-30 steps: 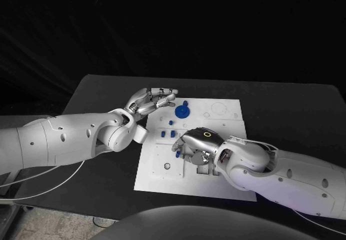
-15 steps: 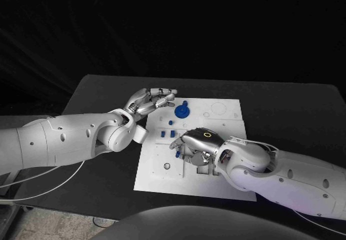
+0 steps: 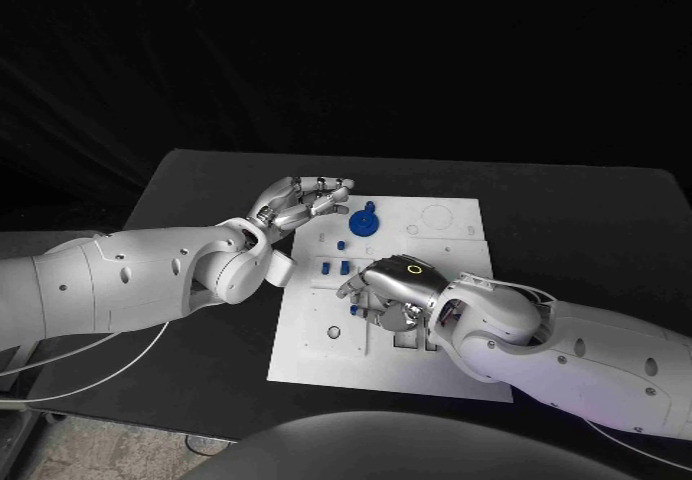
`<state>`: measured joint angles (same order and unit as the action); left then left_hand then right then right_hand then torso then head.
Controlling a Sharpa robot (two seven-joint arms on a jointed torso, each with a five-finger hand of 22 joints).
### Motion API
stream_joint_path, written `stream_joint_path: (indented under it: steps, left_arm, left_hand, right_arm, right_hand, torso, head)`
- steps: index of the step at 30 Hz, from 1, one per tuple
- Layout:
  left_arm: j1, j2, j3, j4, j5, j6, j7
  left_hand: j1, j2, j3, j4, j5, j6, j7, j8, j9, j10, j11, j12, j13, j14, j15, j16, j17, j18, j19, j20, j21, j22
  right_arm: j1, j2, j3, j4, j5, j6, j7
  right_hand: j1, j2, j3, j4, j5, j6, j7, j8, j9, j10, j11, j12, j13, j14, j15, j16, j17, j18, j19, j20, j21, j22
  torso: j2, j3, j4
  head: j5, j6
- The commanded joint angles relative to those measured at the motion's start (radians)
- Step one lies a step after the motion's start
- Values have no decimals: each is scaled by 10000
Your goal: Assemble the parts on the task board
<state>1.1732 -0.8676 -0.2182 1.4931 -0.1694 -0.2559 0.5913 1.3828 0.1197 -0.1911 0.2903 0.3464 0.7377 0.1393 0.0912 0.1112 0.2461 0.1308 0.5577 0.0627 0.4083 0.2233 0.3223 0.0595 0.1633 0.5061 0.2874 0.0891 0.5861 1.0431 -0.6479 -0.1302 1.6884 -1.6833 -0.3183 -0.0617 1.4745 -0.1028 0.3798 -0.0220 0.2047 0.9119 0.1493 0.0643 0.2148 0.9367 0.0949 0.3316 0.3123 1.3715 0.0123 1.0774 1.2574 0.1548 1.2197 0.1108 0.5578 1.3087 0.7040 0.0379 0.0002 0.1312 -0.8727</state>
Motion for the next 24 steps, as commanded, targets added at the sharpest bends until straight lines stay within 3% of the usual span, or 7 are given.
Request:
stream_joint_path:
  steps: [1,7,11,16,21,24]
  left_arm:
    - [-7,25,7,7,29,177,60]
    - [-13,41,7,-12,40,154,79]
    - [-15,26,7,-15,44,132,99]
    - [-18,-7,5,-14,45,115,104]
    - [-20,-44,4,-3,45,96,109]
    - [-22,-62,4,10,45,90,110]
  left_hand:
    - [49,78,-69,-8,55,-14,46,23,-16,-13,24,50,-3,64,-27,53,13,-192,57,20,69,-18]
    - [58,82,-68,-10,61,-15,44,24,-16,-14,27,49,-3,53,-26,46,11,-194,58,20,70,-20]
    - [65,81,-71,-12,65,-17,40,24,-17,-16,30,49,-4,36,-27,35,8,-195,58,20,70,-22]
    - [68,80,-72,-12,66,-18,38,24,-17,-13,32,56,-3,33,-29,35,8,-196,58,19,70,-23]
    - [68,80,-72,-12,66,-18,38,24,-17,-13,32,56,-3,33,-29,35,8,-196,58,19,70,-23]
    - [79,78,-77,-12,72,-18,36,26,-18,-14,34,57,-3,26,-32,34,6,-198,57,19,70,-27]
  right_arm:
    - [-9,-76,0,36,3,-271,102]
    - [98,-513,7,275,122,-487,6]
    - [465,-1050,17,574,362,-519,-139]
    - [971,-1770,24,864,593,-311,-477]
    - [1171,-2198,25,809,633,-39,-768]
    - [1198,-2317,23,704,523,122,-862]
  right_hand:
    - [70,-31,23,0,23,-83,33,-4,-25,-36,24,72,7,-30,-35,14,-14,81,-55,-36,14,469]
    - [38,-64,6,19,20,-156,6,-17,-72,-111,47,80,-4,-47,8,-10,-35,76,-75,-14,-19,457]
    - [-85,-77,-29,120,-28,-108,18,26,-108,-246,108,62,-43,-22,85,40,-19,52,-56,40,35,457]
    - [-240,-140,-33,278,-149,5,-13,47,-184,-757,257,-306,-373,149,209,286,81,7,154,154,373,504]
    - [-370,-219,-181,404,-321,-100,62,-8,-295,-1061,327,-560,-668,239,270,413,117,-4,283,236,495,509]
    - [-475,-240,-349,513,-483,-366,6,-18,-421,-1168,338,-623,-807,234,279,405,87,12,295,269,425,481]
  torso:
    - [-4,3,3]
    - [-24,-14,12]
    - [-6,0,-33]
    - [-21,-4,-35]
    - [-5,6,-34]
    - [8,12,-20]
  head:
    - [-11,1]
    - [-67,1]
    - [-63,1]
    - [-72,1]
    - [-58,1]
    - [-22,1]
